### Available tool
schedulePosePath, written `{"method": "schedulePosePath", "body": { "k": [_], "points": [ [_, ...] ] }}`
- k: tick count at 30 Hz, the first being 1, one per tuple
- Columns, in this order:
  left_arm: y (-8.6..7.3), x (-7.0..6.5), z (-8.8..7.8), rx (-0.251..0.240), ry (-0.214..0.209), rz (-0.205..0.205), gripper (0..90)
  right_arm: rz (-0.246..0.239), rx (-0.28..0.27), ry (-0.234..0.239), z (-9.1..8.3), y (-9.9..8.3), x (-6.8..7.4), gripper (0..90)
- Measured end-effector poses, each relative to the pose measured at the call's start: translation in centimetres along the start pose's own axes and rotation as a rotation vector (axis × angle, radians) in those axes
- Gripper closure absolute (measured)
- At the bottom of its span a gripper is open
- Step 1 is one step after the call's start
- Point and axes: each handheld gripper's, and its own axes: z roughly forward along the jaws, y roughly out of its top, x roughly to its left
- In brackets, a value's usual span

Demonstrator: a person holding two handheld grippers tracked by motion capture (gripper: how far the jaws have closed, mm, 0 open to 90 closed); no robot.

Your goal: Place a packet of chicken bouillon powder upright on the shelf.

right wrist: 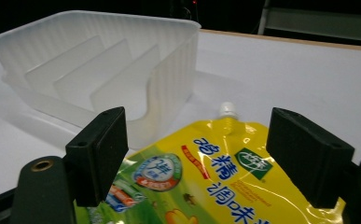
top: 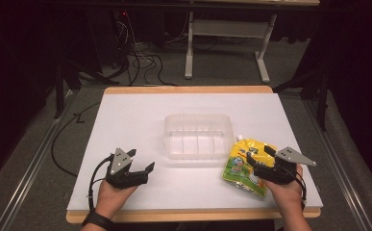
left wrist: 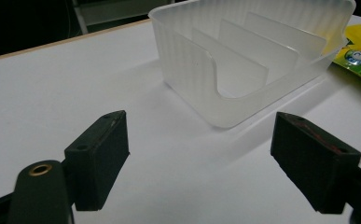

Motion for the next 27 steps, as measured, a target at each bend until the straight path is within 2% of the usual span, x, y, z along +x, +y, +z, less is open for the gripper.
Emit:
{"method": "schedulePosePath", "body": {
  "k": [3,5,11,12,15,16,17,18,24,25,26,27],
  "points": [
    [0.0,0.1,0.1,0.003,0.001,-0.001,20.7,0.01,0.008,-0.014,0.1,-0.1,-0.5,21.1],
    [0.0,0.1,0.1,0.0,0.001,0.0,20.7,0.023,0.015,-0.033,0.2,-0.3,-1.5,21.2],
    [-0.1,0.0,0.2,-0.001,-0.011,0.005,20.7,0.056,0.032,-0.06,0.3,-0.7,-3.0,22.2],
    [-0.1,-0.1,0.2,-0.002,-0.017,0.009,20.7,0.076,0.044,-0.075,0.5,-1.1,-3.9,22.5],
    [-0.1,-0.2,0.2,0.0,-0.022,0.015,20.8,0.097,0.054,-0.087,0.7,-1.4,-4.7,22.8],
    [-0.2,-0.3,0.3,0.0,-0.026,0.021,20.9,0.127,0.068,-0.098,0.9,-1.7,-5.5,23.1],
    [-0.2,-0.3,0.3,0.0,-0.026,0.021,20.9,0.127,0.068,-0.098,0.9,-1.7,-5.5,23.1],
    [-0.2,-0.4,0.3,0.003,-0.032,0.025,21.0,0.148,0.08,-0.107,1.3,-1.9,-6.2,23.7],
    [-0.2,-0.7,0.5,0.006,-0.038,0.032,21.7,0.188,0.11,-0.118,2.1,-2.2,-7.6,25.6],
    [-0.2,-0.7,0.5,0.006,-0.039,0.031,22.0,0.235,0.115,-0.121,2.3,-2.3,-8.4,25.9],
    [-0.2,-0.7,0.5,0.004,-0.038,0.03,22.0,0.235,0.115,-0.121,2.3,-2.3,-8.4,25.9],
    [-0.2,-0.6,0.4,0.004,-0.037,0.03,22.0,0.263,0.119,-0.123,2.6,-2.4,-9.2,27.5]
  ]
}}
